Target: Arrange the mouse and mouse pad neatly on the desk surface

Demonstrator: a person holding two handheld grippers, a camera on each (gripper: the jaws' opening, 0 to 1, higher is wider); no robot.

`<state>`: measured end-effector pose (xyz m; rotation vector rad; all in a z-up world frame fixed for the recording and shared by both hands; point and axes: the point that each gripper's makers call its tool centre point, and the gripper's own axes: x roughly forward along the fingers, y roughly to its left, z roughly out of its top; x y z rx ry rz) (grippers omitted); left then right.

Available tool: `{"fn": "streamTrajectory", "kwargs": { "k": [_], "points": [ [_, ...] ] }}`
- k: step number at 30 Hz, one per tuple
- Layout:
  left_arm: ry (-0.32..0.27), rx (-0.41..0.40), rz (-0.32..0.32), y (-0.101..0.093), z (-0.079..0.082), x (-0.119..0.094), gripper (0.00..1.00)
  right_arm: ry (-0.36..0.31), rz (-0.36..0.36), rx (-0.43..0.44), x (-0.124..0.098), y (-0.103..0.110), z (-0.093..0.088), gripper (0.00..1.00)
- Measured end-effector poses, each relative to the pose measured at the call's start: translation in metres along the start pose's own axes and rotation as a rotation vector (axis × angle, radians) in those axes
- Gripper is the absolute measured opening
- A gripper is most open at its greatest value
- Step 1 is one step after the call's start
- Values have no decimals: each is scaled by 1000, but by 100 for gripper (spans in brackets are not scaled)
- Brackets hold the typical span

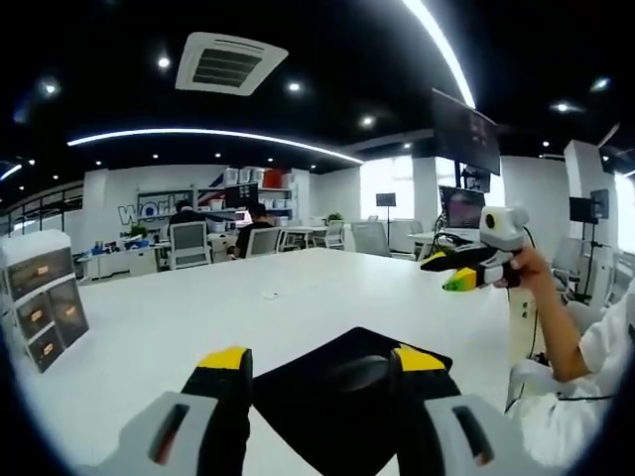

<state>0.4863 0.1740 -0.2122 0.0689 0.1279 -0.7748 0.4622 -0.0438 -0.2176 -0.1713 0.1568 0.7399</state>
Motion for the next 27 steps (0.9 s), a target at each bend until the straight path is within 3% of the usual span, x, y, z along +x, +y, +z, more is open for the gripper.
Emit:
{"fn": "streamTrajectory", "kwargs": {
  "k": [7, 21, 27],
  "points": [
    [25, 12, 22, 9, -16, 13, 58, 23, 55, 6, 16, 13, -11, 45],
    [46, 34, 17, 4, -45, 40, 60, 69, 140, 36, 40, 32, -35, 44],
    [84, 31, 42, 5, -62, 51, 60, 90, 167, 63, 49, 37, -47, 44]
  ]
}}
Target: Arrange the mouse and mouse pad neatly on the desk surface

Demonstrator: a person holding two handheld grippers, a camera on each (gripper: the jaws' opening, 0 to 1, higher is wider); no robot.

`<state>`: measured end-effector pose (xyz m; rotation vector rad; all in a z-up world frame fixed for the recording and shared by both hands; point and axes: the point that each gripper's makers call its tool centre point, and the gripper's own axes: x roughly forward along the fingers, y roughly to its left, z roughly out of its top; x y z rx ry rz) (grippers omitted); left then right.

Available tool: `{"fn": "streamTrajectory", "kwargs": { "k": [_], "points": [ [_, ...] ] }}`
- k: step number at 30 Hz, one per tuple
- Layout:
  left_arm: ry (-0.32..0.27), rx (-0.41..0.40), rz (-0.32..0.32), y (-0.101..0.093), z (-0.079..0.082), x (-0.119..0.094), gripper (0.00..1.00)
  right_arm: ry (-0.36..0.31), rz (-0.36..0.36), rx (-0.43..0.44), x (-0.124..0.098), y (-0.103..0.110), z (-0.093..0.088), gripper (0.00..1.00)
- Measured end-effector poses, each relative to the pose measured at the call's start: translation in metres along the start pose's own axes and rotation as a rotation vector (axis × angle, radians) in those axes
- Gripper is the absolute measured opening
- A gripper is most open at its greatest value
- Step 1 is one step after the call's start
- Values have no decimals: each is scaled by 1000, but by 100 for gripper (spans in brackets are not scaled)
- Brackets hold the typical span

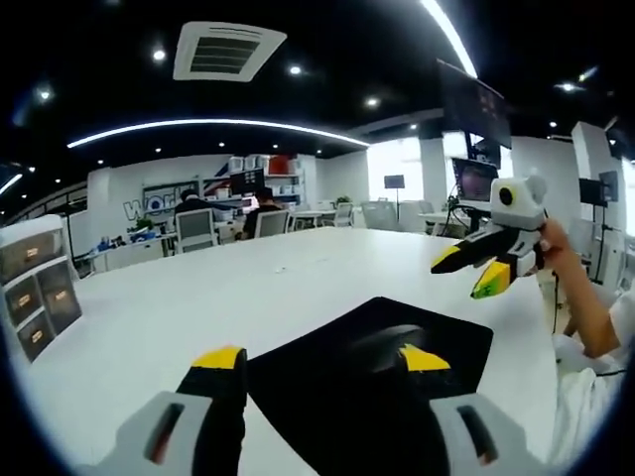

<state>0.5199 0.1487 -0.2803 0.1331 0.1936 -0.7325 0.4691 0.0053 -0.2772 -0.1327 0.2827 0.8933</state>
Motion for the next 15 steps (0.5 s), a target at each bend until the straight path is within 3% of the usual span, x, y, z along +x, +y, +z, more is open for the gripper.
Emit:
{"fn": "streamTrajectory", "kwargs": {
  "k": [15],
  "points": [
    [50, -46, 37, -3, -23, 12, 65, 44, 74, 25, 26, 10, -24, 41]
  ]
}}
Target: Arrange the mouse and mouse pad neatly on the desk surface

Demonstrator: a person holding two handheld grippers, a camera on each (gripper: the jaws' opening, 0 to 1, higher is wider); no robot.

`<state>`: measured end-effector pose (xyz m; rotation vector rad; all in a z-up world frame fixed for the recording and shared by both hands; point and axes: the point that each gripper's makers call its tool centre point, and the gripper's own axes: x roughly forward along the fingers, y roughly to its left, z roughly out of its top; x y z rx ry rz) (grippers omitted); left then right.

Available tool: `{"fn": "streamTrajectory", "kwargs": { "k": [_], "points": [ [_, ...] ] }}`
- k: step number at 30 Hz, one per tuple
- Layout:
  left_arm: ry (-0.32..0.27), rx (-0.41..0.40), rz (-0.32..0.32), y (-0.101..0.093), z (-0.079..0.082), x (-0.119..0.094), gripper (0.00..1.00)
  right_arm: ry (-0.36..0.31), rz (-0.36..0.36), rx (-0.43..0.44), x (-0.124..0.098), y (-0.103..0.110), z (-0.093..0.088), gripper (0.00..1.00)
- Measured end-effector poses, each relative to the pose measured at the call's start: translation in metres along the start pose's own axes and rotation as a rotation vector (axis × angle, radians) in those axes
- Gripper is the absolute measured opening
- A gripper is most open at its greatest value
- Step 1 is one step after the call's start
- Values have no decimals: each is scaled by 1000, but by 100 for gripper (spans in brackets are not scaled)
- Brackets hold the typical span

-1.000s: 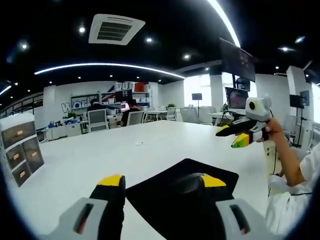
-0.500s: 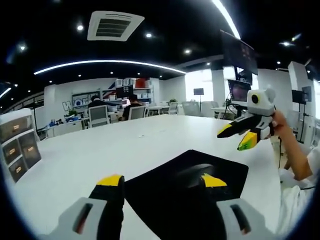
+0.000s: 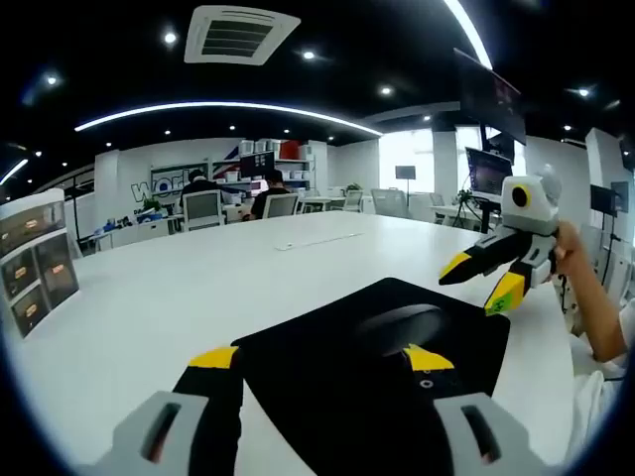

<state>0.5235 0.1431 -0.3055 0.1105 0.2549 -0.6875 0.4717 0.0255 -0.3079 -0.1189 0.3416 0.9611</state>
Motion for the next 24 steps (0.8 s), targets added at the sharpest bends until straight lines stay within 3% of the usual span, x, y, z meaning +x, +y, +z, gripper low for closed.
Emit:
{"fn": "streamTrajectory", "kwargs": {
  "k": [11, 24],
  "points": [
    [16, -5, 30, -3, -15, 4, 67, 17, 7, 14, 11, 7, -14, 41],
    [23, -20, 40, 0, -20, 9, 67, 35, 23, 27, 18, 19, -23, 40]
  ]
}}
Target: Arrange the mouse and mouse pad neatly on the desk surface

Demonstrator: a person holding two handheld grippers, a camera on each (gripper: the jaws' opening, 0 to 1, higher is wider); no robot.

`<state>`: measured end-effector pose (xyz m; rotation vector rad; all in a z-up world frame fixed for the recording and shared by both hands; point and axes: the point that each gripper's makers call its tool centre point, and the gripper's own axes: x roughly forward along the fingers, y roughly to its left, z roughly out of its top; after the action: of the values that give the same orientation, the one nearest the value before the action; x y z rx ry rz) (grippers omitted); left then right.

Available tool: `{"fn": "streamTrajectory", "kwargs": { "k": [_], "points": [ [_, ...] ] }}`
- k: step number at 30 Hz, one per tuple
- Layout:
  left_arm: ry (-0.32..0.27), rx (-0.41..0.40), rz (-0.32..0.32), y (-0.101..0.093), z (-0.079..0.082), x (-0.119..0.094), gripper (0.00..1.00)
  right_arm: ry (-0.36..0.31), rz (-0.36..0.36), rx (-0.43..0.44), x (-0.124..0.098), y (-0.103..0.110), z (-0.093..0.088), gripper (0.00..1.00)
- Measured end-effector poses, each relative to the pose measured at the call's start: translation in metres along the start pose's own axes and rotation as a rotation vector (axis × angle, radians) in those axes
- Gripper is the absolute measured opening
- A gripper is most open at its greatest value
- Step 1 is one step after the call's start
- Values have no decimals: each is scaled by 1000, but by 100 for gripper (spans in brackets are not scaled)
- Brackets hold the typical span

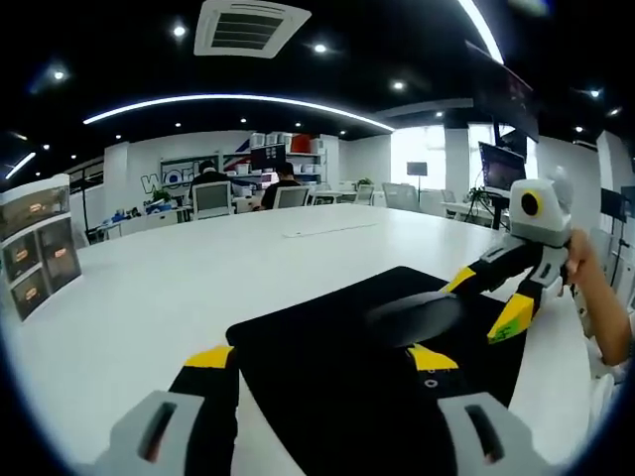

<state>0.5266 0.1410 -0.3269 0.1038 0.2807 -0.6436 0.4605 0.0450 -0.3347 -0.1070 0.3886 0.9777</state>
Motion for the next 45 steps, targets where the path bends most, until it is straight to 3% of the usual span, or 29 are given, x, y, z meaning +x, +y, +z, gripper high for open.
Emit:
{"fn": "streamTrajectory", "kwargs": {
  "k": [12, 22, 38, 45],
  "points": [
    [23, 26, 23, 3, -7, 7, 67, -6, -3, 7, 1, -2, 1, 40],
    [19, 1, 25, 9, -4, 8, 66, 17, 21, -1, -1, 4, -1, 28],
    [-1, -51, 48, 16, -3, 18, 64, 43, 74, -26, -4, 14, -4, 18],
    [-2, -42, 41, 10, -4, 20, 66, 48, 71, -22, -6, 12, -5, 18]
  ]
}}
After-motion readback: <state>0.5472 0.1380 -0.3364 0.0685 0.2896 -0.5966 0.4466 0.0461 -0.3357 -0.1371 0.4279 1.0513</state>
